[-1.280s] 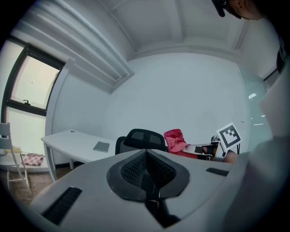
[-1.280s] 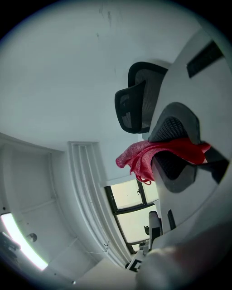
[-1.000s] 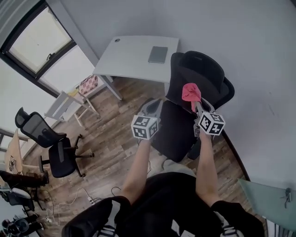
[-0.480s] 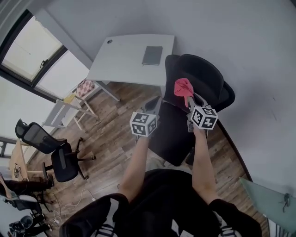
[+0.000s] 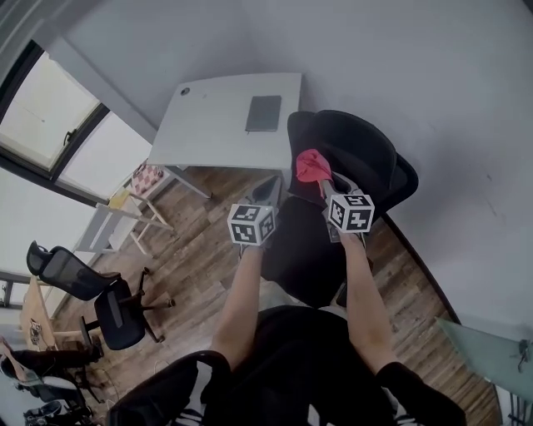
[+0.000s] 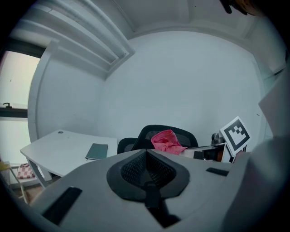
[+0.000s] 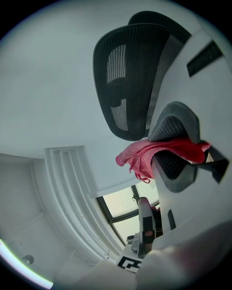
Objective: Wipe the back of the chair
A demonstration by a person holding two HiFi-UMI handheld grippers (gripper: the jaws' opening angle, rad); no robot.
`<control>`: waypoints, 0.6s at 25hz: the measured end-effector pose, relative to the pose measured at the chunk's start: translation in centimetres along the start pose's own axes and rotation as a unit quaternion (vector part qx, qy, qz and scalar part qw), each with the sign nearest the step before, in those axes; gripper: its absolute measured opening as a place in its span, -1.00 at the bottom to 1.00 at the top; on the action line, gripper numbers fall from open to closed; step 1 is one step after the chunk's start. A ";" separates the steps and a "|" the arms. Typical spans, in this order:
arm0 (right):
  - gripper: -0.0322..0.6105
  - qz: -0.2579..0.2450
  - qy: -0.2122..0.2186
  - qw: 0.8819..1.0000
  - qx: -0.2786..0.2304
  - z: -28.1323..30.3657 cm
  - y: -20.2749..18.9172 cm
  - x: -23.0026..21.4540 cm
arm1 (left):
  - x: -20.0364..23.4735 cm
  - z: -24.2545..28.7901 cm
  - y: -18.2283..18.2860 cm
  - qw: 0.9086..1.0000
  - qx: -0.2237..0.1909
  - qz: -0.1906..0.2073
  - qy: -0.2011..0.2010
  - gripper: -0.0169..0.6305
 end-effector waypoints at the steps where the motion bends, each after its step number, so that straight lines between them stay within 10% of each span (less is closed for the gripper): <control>1: -0.71 -0.004 -0.004 1.000 0.002 0.4 0.0 0.0 | 0.5 0.3 -0.1 1.000 0.003 -0.001 -0.003 -0.87; 15: -0.70 0.016 -0.083 0.996 0.007 8.7 0.9 -1.0 | 8.7 5.7 0.6 0.996 0.020 -0.018 -0.081 -0.87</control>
Point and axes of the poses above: the fingertips, and each gripper's own axes: z forward along the fingers, x to its left, y out of its top, the point moved 4 cm from there along -z, backward along the fingers, and after that the axes turned 3 degrees about z, right-handed, at the moved point
